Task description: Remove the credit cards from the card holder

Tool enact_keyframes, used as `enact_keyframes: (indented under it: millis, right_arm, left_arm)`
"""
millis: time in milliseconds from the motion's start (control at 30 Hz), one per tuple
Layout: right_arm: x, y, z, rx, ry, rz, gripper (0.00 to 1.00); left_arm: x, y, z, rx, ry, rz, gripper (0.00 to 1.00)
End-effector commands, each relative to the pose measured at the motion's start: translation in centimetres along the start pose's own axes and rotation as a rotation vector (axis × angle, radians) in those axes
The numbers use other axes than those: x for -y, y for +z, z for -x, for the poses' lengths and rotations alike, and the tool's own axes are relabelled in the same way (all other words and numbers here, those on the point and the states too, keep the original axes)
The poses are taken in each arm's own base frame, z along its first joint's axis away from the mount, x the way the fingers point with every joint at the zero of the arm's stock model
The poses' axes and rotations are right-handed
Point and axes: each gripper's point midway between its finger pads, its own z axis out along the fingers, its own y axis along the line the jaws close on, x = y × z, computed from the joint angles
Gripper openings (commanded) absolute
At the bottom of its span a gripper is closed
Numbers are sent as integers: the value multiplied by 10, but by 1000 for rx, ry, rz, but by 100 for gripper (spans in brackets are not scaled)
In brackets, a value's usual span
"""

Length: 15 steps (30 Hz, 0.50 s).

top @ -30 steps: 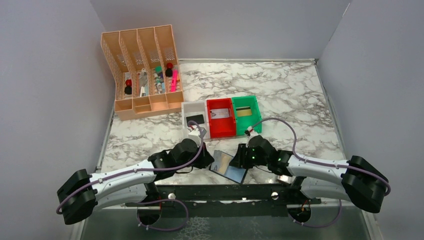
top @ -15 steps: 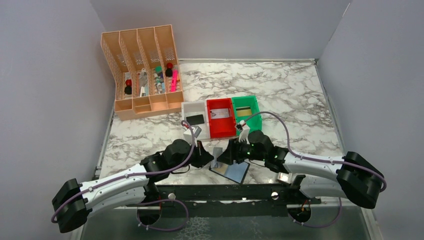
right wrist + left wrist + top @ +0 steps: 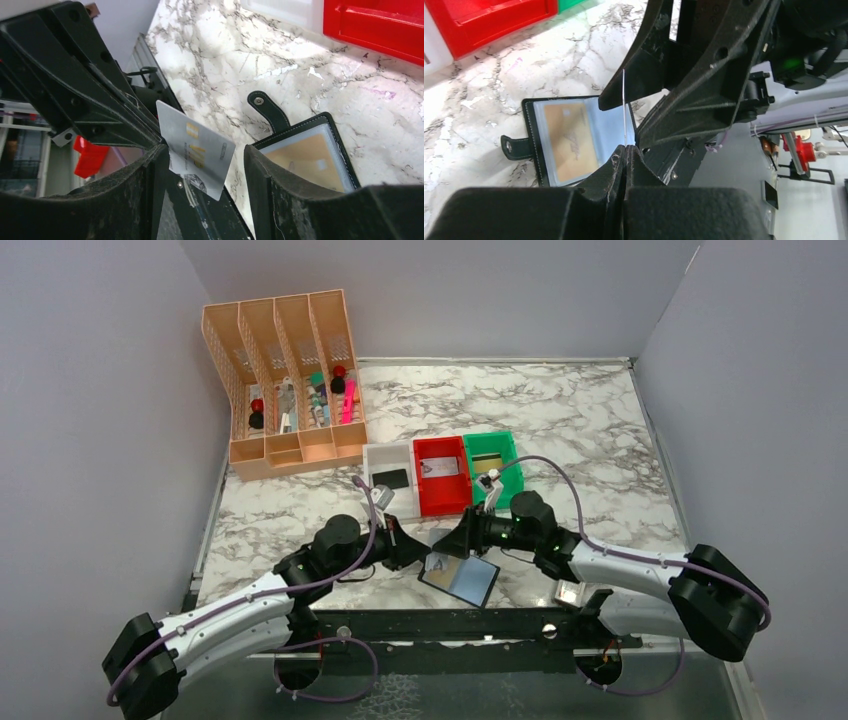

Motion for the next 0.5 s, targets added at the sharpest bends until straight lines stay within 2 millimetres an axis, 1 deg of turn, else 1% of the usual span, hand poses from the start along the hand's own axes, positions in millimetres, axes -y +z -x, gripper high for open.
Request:
enact_keyframes:
  millis: [0, 133, 333, 433, 467]
  right_arm:
    - [-18, -5, 4, -1, -2, 129, 57]
    - [-28, -11, 0, -12, -1, 199, 47]
    - [-31, -21, -9, -14, 8, 237, 40]
    - [-37, -26, -9, -3, 3, 275, 32]
    - [-39, -27, -8, 3, 1, 285, 31]
  left_arm:
    - [20, -5, 5, 17, -1, -111, 0]
    - [21, -7, 9, 36, -6, -130, 0]
    - [19, -7, 15, 59, -18, -144, 0]
    - [22, -7, 16, 65, -24, -163, 0]
    - [22, -7, 16, 64, -25, -167, 0]
